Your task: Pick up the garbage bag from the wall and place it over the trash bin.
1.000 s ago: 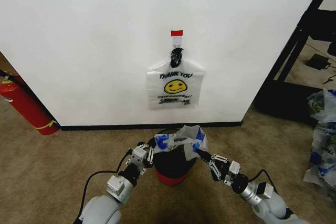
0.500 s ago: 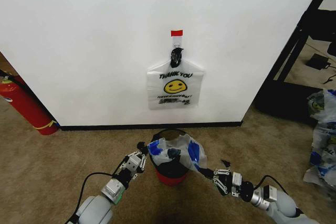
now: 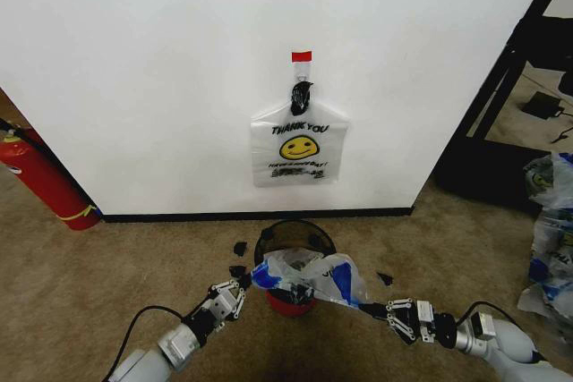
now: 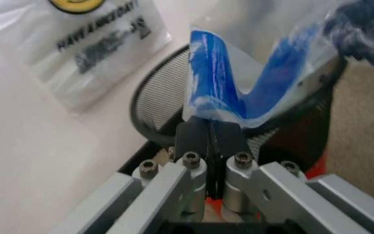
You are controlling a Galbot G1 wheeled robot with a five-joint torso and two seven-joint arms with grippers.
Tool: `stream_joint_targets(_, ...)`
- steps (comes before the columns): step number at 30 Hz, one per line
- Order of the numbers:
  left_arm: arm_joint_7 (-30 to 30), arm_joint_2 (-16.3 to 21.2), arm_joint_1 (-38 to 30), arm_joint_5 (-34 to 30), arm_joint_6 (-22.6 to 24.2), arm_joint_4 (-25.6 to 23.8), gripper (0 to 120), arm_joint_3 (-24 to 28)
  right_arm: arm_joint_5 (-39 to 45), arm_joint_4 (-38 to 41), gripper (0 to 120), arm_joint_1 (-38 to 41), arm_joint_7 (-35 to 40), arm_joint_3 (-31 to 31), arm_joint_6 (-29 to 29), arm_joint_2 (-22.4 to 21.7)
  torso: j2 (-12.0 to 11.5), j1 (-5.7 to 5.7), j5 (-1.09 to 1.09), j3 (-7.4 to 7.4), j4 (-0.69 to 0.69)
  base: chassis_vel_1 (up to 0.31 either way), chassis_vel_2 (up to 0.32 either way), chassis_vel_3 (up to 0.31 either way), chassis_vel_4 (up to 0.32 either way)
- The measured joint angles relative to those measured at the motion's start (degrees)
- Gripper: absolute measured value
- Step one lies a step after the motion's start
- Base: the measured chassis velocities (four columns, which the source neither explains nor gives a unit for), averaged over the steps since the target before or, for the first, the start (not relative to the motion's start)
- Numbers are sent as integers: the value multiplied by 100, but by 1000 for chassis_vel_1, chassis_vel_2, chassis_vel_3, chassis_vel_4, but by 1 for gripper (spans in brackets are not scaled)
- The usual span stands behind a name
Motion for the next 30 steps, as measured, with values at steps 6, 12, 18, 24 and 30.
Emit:
stream_joint_targets(6,51,-87,-24,291,-55,307,0,22,-291,-310,0,107,454,-231,288,165,0,0,-2,0,0,0,0,0,0)
stream_joint_targets(12,42,-205,-103,529,-82,593,0,2,-571,-536,0,243,1343,-512,626,340,0,0,-3,0,0,0,0,0,0)
stream_joint_targets(18,-57,-418,-269,645,-57,874,0,-7,-885,-727,0,446,2587,-824,930,566,0,0,-3,0,1,0,0,0,0)
stream_joint_targets(24,-84,-528,-326,661,26,913,0,-10,-858,-799,0,509,3190,-927,907,704,0,0,-3,0,0,0,0,0,0)
stream_joint_targets(30,-72,-477,-238,678,42,822,0,-2,-589,-831,0,442,3415,-944,839,750,0,0,-3,0,0,0,0,0,0)
